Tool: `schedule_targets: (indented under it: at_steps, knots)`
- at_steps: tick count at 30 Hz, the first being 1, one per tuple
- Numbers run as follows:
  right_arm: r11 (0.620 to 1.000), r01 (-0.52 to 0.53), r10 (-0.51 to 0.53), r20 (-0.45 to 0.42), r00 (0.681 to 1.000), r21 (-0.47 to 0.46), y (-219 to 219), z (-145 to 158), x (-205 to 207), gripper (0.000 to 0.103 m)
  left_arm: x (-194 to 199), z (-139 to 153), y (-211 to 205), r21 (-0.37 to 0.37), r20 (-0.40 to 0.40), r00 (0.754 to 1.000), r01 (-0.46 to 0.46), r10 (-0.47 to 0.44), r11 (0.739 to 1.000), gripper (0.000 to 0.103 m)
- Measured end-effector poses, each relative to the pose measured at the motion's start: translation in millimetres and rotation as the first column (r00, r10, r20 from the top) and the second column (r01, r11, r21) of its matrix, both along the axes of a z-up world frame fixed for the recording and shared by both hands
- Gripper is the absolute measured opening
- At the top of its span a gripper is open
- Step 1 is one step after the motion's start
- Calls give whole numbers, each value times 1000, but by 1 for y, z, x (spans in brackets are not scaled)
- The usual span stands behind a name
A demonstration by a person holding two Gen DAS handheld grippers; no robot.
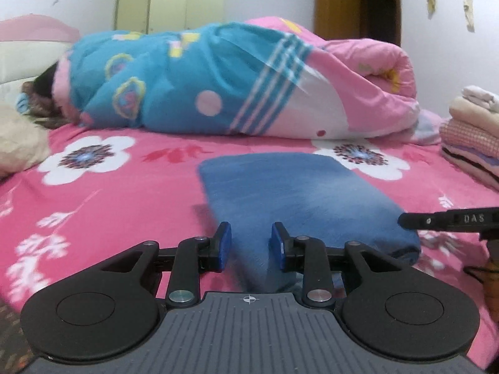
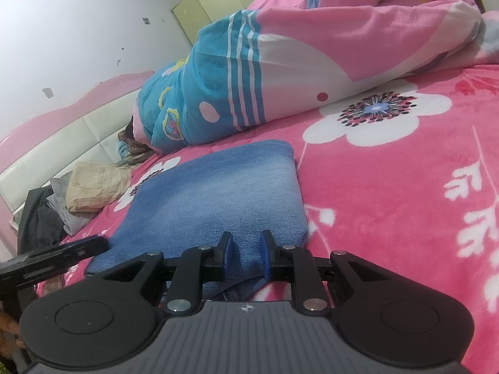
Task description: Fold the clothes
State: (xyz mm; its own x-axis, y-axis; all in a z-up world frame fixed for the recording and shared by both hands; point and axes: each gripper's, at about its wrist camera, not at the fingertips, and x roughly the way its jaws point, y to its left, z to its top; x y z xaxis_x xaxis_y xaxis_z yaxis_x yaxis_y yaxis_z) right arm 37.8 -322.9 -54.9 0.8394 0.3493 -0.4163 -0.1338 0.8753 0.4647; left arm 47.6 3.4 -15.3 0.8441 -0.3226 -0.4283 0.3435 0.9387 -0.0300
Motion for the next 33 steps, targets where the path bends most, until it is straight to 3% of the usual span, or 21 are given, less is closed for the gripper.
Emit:
schedule_targets:
  at_steps: [4, 8, 12, 16, 33]
  knots:
    - [1000, 2, -2, 1, 1000, 1, 1, 0, 0, 20, -13, 18, -6, 13, 95, 994, 55, -56, 998, 29]
    - [1000, 5, -5, 0, 1000, -13, 3, 1, -1, 20, -14, 24, -43, 68, 163, 974, 145, -154, 987, 31]
    - [1000, 5, -5, -1, 1000, -30, 5, 2, -1, 20, -2, 10, -77, 109, 119, 974, 180, -193, 978, 31]
    - [999, 2, -2, -6, 1000, -44, 6, 2, 0, 20, 14, -12, -88, 139, 15, 989, 140, -144, 980, 33]
    - [999, -8, 7, -19, 1000, -47, 4, 3, 2, 20, 13, -13, -82, 89, 7, 992, 128, -129, 988, 35]
